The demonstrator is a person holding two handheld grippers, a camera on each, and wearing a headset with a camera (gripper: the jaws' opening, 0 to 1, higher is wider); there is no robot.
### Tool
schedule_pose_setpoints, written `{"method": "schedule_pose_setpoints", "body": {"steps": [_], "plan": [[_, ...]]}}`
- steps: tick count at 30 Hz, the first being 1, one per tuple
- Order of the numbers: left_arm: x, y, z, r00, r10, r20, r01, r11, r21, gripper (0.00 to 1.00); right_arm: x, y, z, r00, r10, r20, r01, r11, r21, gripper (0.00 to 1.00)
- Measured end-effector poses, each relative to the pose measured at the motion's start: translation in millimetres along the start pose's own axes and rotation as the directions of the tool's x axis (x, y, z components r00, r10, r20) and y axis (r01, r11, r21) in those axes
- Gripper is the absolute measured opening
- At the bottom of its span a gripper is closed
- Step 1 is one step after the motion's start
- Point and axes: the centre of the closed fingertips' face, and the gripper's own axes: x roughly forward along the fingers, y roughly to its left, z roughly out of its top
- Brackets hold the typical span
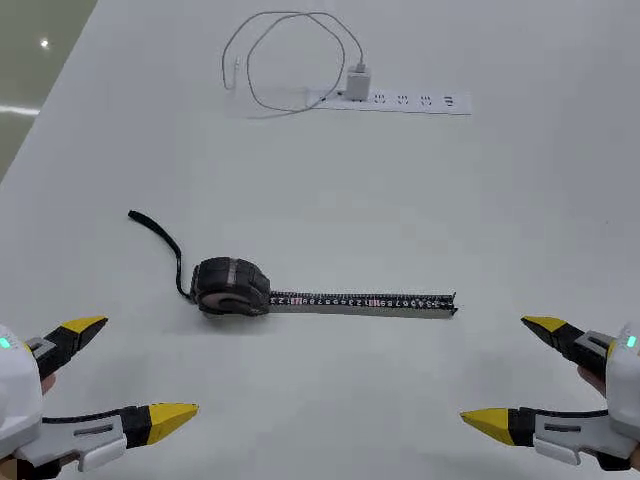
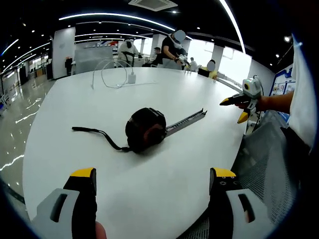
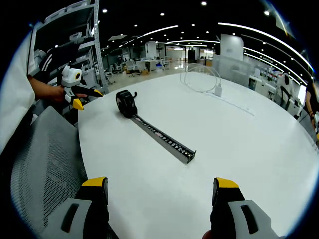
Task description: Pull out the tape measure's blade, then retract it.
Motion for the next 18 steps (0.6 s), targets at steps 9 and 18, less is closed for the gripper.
{"method": "schedule_pose_setpoints", "body": {"steps": [9, 18], "plan": [[-1.8, -3.0, 0.4, 0.9995, 0.018, 0.027, -0.018, 1.0, -0.01, 0.94, -3.9, 3.2, -3.5, 0.9996, -0.018, 0.021, 0.018, 0.999, 0.03, 0.86], [-2.1, -4.2, -1.8, 0.9993, 0.021, 0.031, -0.021, 1.0, -0.011, 0.95, -4.7, 4.8, -5.2, 0.9995, -0.023, 0.023, 0.022, 0.999, 0.038, 0.86]]}}
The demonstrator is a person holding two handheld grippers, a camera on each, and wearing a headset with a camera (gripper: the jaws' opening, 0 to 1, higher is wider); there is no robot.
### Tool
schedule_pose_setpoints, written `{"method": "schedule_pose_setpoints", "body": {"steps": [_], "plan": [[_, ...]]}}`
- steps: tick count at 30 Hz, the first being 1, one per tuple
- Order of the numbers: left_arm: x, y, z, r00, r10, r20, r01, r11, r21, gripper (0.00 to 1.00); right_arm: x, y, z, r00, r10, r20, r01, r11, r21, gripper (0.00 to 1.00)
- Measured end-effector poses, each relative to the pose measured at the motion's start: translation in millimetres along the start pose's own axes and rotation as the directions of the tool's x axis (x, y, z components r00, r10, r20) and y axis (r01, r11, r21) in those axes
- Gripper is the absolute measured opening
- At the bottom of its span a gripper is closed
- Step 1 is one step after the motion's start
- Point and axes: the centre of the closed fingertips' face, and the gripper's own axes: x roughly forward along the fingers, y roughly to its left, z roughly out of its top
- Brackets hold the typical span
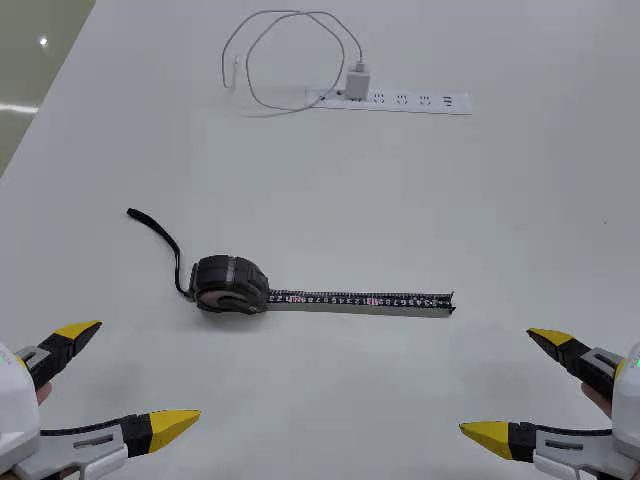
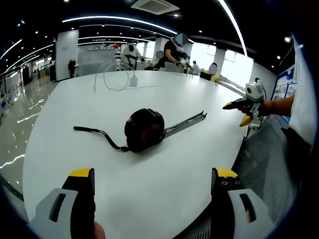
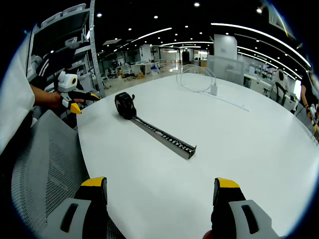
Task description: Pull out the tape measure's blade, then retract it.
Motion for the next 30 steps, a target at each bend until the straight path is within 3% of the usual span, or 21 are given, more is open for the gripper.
{"method": "schedule_pose_setpoints", "body": {"steps": [20, 30], "plan": [[0.3, -0.6, -1.1, 1.0, -0.003, -0.001, 0.003, 1.0, -0.013, 0.94, -1.8, -0.9, -1.3, 1.0, -0.003, -0.002, 0.003, 1.0, 0.001, 0.86], [3.2, -1.8, 4.0, 1.0, -0.001, 0.008, 0.001, 1.0, -0.021, 0.94, -0.7, -1.8, 1.2, 1.0, -0.003, 0.003, 0.003, 1.0, -0.003, 0.86]]}}
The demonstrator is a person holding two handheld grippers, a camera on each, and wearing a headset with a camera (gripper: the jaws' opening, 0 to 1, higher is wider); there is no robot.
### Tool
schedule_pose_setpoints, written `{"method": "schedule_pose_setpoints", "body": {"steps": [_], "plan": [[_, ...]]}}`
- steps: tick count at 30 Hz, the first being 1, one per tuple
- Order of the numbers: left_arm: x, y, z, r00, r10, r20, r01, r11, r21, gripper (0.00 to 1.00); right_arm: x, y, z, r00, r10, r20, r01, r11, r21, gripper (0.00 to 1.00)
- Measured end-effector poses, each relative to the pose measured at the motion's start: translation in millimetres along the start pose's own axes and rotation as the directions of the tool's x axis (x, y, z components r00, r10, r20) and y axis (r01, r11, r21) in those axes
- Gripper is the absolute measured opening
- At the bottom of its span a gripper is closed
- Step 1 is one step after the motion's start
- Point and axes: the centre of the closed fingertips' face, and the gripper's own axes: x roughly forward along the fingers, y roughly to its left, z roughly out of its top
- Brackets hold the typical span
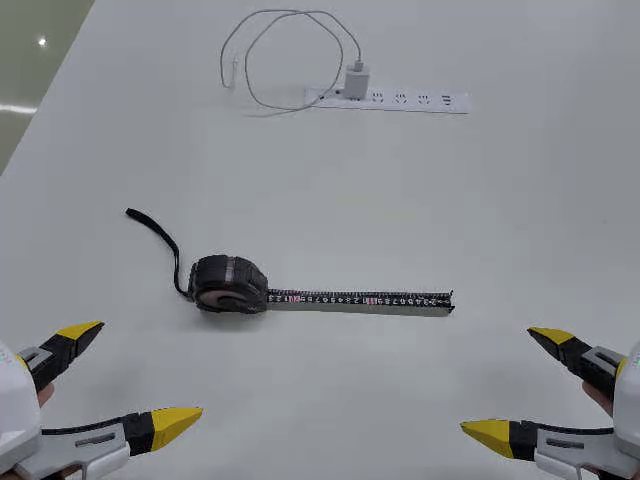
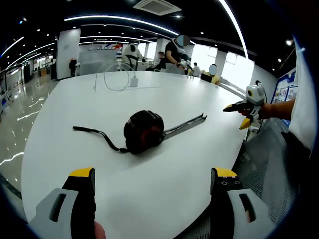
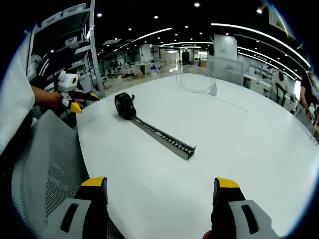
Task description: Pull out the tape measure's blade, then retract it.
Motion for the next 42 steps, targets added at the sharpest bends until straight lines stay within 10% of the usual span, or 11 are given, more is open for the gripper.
{"method": "schedule_pose_setpoints", "body": {"steps": [42], "plan": [[65.2, -11.8, 36.5, 0.9984, -0.015, 0.055, 0.018, 0.998, -0.052, 0.9, 2.9, -3.4, 1.2, 1.0, 0.003, -0.004, -0.003, 1.0, 0.004, 0.85]]}}
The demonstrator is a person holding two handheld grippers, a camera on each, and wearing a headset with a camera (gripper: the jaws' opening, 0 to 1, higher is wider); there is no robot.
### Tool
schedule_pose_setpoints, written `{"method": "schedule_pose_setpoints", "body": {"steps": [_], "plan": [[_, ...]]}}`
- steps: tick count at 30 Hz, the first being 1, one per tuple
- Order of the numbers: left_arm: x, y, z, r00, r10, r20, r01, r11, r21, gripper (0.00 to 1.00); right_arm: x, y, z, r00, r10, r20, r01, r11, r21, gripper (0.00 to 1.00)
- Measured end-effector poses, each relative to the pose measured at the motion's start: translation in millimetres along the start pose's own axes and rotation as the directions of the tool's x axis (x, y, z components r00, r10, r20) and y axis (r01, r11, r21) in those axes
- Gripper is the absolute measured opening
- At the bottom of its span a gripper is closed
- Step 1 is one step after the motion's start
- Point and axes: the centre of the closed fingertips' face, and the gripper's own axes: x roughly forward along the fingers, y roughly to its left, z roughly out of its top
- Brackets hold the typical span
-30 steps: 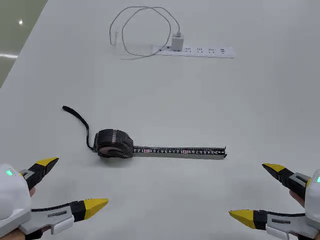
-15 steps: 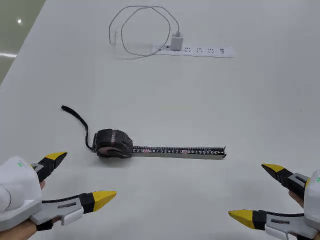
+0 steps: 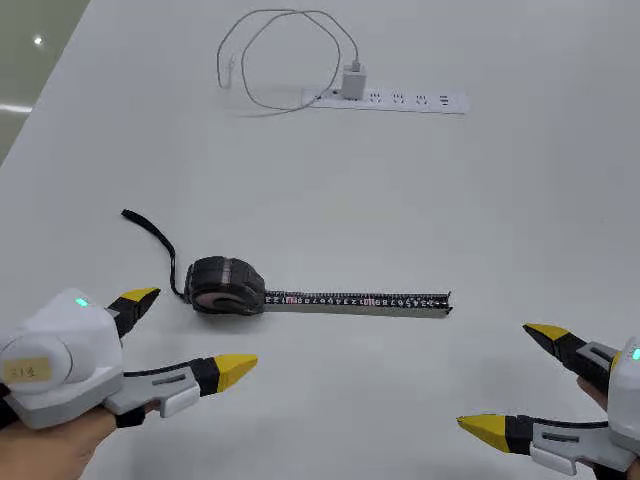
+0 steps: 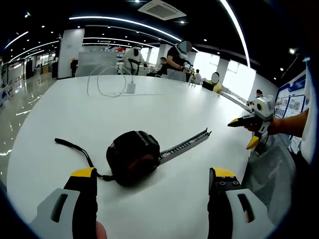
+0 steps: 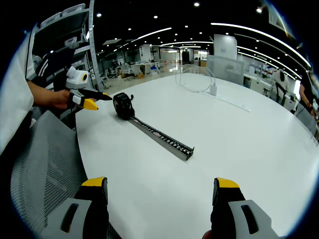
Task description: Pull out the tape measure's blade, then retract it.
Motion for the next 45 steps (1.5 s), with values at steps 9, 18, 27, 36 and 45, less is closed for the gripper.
{"method": "schedule_pose_setpoints", "body": {"steps": [9, 18, 27, 36, 45], "plan": [[13.4, -1.1, 5.9, 0.9999, -0.016, 0.003, 0.016, 1.0, 0.0, 0.9, 0.9, 0.0, 0.1, 1.0, 0.001, 0.002, -0.001, 1.0, 0.0, 0.85], [20.4, -5.4, 7.7, 0.9996, -0.029, 0.002, 0.029, 1.0, -0.001, 0.9, 1.7, 0.1, -0.2, 1.0, 0.002, 0.001, -0.002, 1.0, -0.001, 0.85], [21.0, -2.3, 6.0, 1.0, 0.0, 0.003, 0.0, 1.0, -0.02, 0.87, 4.1, -1.9, 1.1, 1.0, 0.007, -0.004, -0.007, 1.0, -0.006, 0.82], [23.4, 0.0, 7.6, 0.9992, 0.038, 0.012, -0.037, 0.999, -0.037, 0.84, 10.5, -8.3, 4.9, 0.999, 0.039, -0.023, -0.039, 0.999, -0.037, 0.77], [25.6, 2.1, 7.7, 0.9982, 0.06, 0.01, -0.059, 0.997, -0.045, 0.83, 18.2, -19.7, 9.5, 0.9979, 0.053, -0.038, -0.055, 0.996, -0.075, 0.74]]}}
